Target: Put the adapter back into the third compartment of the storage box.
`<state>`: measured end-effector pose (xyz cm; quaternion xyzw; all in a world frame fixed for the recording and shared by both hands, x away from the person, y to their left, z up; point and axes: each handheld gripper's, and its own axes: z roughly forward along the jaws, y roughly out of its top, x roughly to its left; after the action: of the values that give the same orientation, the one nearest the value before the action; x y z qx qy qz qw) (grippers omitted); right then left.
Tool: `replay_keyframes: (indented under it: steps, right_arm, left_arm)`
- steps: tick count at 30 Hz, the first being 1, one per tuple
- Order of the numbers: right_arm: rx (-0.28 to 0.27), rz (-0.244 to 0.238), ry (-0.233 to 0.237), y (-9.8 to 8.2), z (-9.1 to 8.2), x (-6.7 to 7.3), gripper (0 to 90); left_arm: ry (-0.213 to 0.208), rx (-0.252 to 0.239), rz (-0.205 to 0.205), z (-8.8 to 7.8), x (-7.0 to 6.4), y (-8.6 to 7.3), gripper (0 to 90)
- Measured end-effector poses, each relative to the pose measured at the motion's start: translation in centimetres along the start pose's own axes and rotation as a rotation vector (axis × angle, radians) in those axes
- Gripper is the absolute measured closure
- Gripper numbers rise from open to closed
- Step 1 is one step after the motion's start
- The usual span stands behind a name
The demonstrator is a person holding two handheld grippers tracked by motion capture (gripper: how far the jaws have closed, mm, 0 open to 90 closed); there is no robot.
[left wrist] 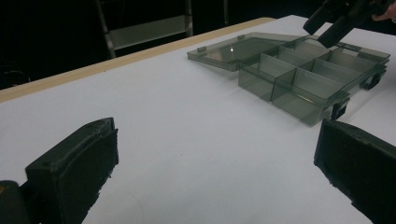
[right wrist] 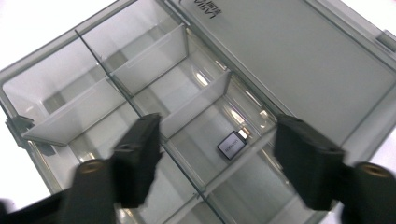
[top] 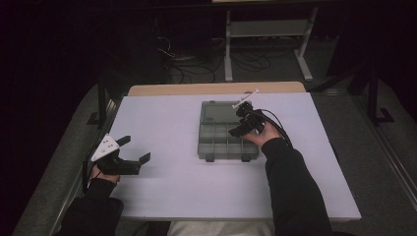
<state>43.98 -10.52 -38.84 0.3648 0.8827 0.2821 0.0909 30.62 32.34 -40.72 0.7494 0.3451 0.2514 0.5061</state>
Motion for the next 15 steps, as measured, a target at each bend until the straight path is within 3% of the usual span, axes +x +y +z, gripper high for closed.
replay_keyframes:
  steps: [5,9,15]
  right_arm:
    - [-0.047,0.024,-0.020,-0.6,-0.9,-0.1,13.0]
    - [-0.093,0.031,-0.017,-1.1,-1.7,0.0,6.8]
    - [-0.120,0.026,-0.048,-1.6,-2.3,0.4,0.0]
  left_arm:
    - [0.000,0.001,0.000,0.0,0.0,0.0,0.0]
    - [0.001,0.001,0.001,0.0,0.0,0.0,0.0]
    - [0.002,0.002,0.001,0.0,0.0,0.0,0.0]
